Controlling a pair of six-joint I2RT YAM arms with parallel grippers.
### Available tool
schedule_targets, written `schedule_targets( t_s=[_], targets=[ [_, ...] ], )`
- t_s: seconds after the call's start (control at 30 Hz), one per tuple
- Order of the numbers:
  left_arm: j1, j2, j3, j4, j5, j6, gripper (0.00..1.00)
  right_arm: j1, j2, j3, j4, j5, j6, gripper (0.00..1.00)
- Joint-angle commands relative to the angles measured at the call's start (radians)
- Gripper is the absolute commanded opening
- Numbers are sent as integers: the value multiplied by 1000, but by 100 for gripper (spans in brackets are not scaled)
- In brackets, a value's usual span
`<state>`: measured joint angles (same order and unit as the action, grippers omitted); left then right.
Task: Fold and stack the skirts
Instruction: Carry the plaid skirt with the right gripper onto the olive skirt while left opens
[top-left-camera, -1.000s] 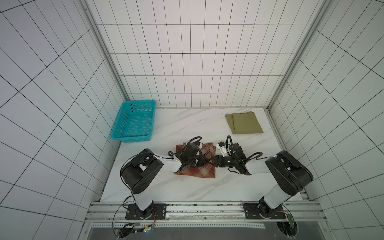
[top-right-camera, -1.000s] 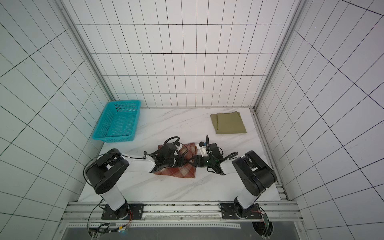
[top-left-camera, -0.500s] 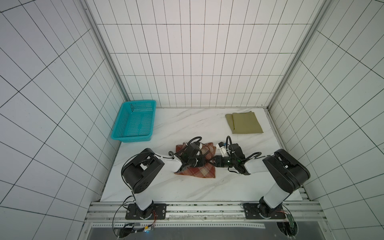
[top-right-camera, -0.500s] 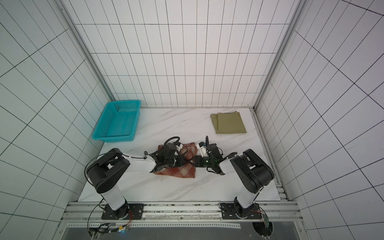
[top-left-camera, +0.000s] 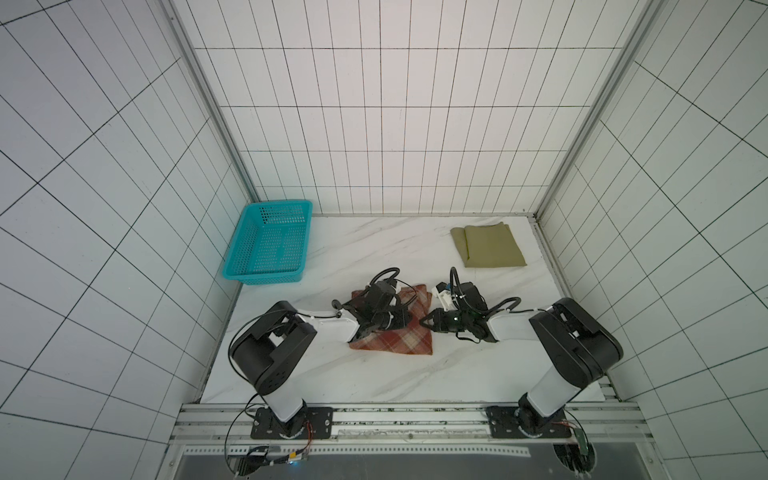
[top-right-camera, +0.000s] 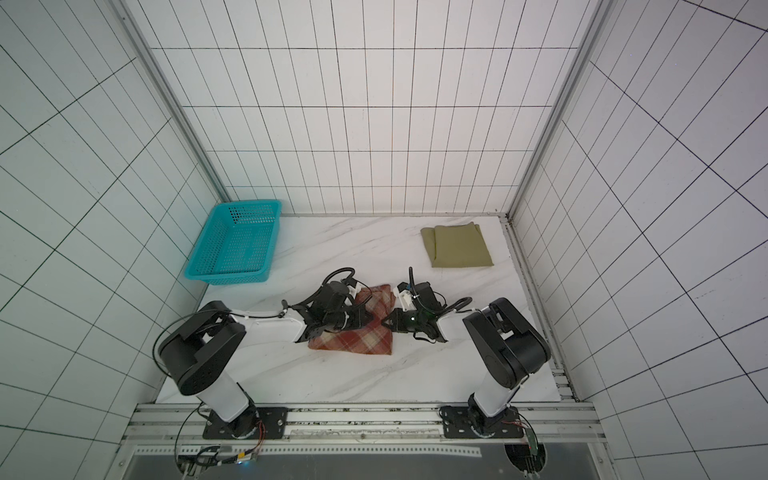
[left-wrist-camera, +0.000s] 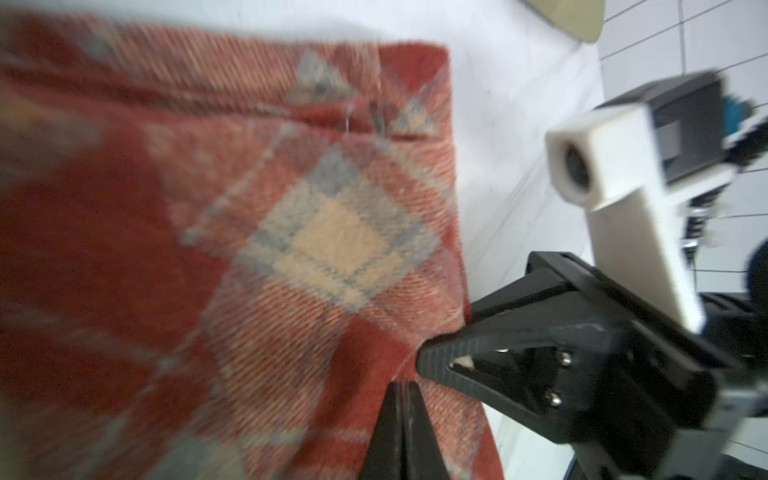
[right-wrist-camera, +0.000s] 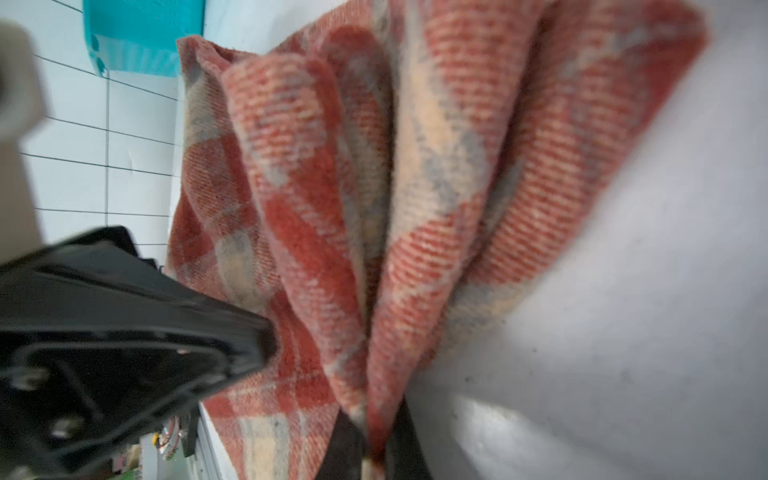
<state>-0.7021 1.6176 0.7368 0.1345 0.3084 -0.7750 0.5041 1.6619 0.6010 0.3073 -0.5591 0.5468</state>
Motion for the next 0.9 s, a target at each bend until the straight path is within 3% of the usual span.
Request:
schedule_targets(
  t_s=[0.0, 0.2, 0.37, 0.87],
  targets=[
    [68, -106, -7, -45, 3, 20, 0, -24, -23, 160, -295, 78, -146, 0],
    [185, -259, -59, -131, 10, 72, 0, -54, -55, 308, -485, 190, -277, 0],
    [250, -326, -95, -152, 25, 89, 0, -102, -20, 450, -609, 193, -373, 0],
    [262, -320, -74, -189, 51, 122, 0, -310, 170, 873, -877, 67, -606, 0]
  ],
)
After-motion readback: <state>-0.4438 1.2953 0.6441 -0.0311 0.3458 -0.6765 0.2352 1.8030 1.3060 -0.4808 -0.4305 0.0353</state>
